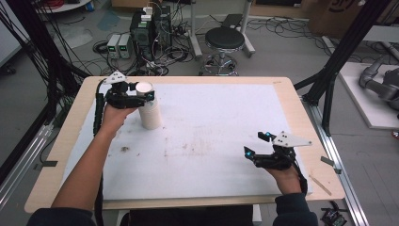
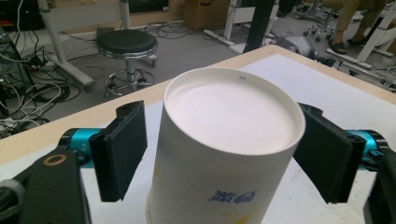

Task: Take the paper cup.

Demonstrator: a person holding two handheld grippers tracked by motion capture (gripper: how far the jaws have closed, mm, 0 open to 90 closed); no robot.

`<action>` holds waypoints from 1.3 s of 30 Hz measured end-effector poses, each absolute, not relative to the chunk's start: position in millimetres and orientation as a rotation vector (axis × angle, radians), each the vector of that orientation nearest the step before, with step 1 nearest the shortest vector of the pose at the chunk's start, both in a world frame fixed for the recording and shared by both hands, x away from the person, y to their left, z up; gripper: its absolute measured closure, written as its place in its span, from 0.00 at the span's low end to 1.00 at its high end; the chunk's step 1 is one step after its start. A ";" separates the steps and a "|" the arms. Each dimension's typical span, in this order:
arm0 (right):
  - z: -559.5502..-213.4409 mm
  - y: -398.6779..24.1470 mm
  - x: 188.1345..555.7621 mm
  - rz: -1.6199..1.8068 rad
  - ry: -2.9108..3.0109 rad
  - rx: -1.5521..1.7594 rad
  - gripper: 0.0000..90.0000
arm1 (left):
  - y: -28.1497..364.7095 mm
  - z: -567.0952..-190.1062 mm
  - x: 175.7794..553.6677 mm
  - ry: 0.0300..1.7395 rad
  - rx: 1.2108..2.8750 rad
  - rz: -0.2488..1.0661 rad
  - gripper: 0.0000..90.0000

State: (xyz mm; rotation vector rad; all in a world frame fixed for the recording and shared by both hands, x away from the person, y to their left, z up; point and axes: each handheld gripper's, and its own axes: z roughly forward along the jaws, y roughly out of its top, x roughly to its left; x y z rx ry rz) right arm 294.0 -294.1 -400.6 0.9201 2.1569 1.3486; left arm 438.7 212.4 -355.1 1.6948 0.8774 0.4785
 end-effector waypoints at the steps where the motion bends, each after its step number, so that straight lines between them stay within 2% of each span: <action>1: -400.6 -294.1 294.0 1.349 2.157 0.920 0.22 | 212.7 -355.8 439.2 0.876 1.695 0.473 0.25; 4: -400.5 -294.5 293.8 1.349 2.155 0.926 0.22 | 212.8 -355.8 439.4 0.851 1.695 0.485 0.35; 13: -399.7 -293.8 293.3 1.349 2.158 0.923 0.22 | 213.6 -346.6 434.9 0.820 1.657 0.507 0.36; 29: -396.3 -292.4 291.3 1.359 2.150 0.922 0.22 | 213.1 -292.1 418.4 0.714 1.561 0.591 0.37; 39: -394.9 -289.8 290.7 1.367 2.151 0.907 0.22 | 209.4 -273.0 400.6 0.650 1.529 0.615 0.38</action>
